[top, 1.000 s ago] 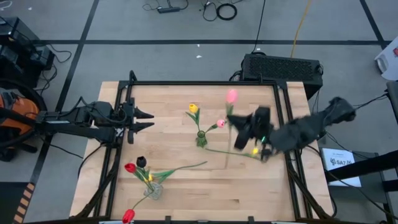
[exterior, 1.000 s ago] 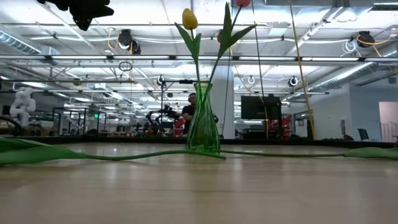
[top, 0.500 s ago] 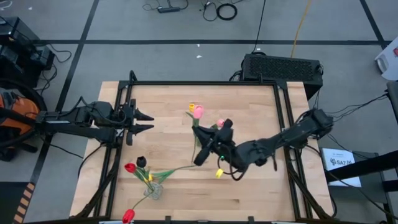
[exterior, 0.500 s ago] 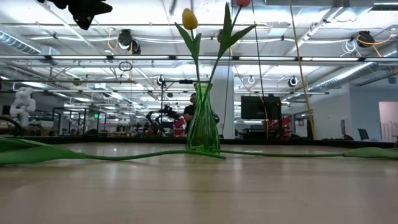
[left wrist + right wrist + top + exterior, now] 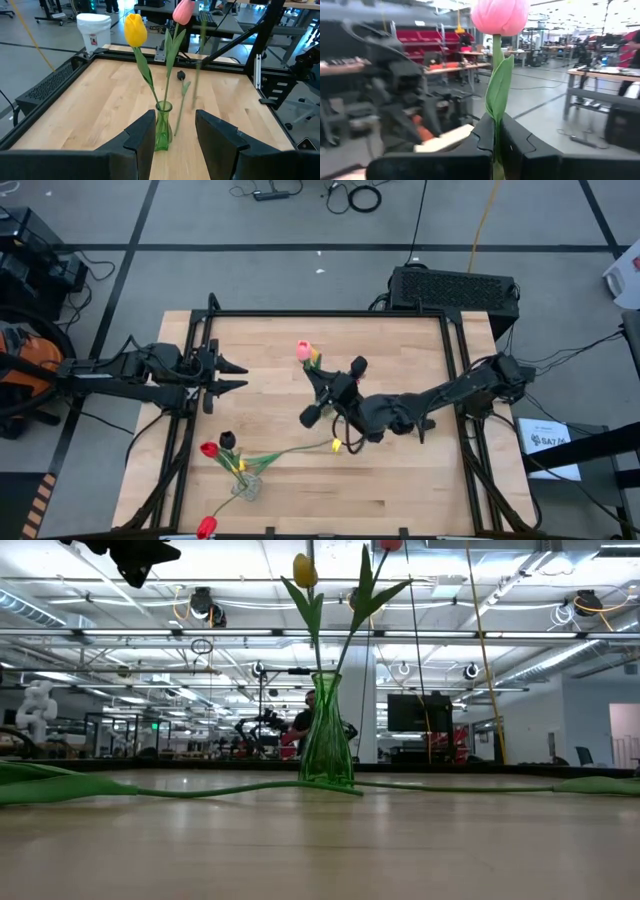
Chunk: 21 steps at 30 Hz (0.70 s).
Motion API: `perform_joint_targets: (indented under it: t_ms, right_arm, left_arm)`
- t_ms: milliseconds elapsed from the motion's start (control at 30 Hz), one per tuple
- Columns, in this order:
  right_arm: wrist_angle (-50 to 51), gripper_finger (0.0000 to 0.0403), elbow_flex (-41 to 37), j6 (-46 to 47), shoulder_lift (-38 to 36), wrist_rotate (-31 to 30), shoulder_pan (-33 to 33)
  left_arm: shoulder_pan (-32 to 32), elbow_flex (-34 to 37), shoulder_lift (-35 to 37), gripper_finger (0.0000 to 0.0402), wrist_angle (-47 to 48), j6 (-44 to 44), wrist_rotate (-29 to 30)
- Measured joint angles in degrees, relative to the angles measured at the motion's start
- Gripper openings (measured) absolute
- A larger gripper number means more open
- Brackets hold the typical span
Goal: Sort flowers into vase by color
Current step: Put the pink tulip into the green vase
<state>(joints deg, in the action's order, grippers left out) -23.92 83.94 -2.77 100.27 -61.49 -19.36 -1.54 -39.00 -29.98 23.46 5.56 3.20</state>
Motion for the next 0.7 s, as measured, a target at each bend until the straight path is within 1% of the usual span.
perform_joint_targets:
  t_ms: [167,267,333,433,700]
  right_arm:
    - [0.96,0.0004,0.0,-3.62,0.0,0.02,2.5]
    - [2.87,0.0004,0.0,-3.88,0.0,0.37,3.76]
    - [4.57,0.0004,0.0,-3.03,0.0,1.23,4.54]
    - [7.12,0.0004,0.0,0.4,0.01,4.69,5.58]
    - [6.59,0.0004,0.0,1.55,3.63,4.45,5.92]
  left_arm:
    - [0.0,0.0,-0.01,0.0145,0.0,0.0,0.0]
    - [0.0,0.0,-0.01,0.0145,0.0,0.03,0.0]
    - [0.0,0.0,0.0,0.0145,0.03,0.06,0.0]
    - [0.0,0.0,0.0,0.0145,0.32,0.04,0.0]
    - [0.02,-0.04,-0.01,0.0145,3.84,0.1,0.01]
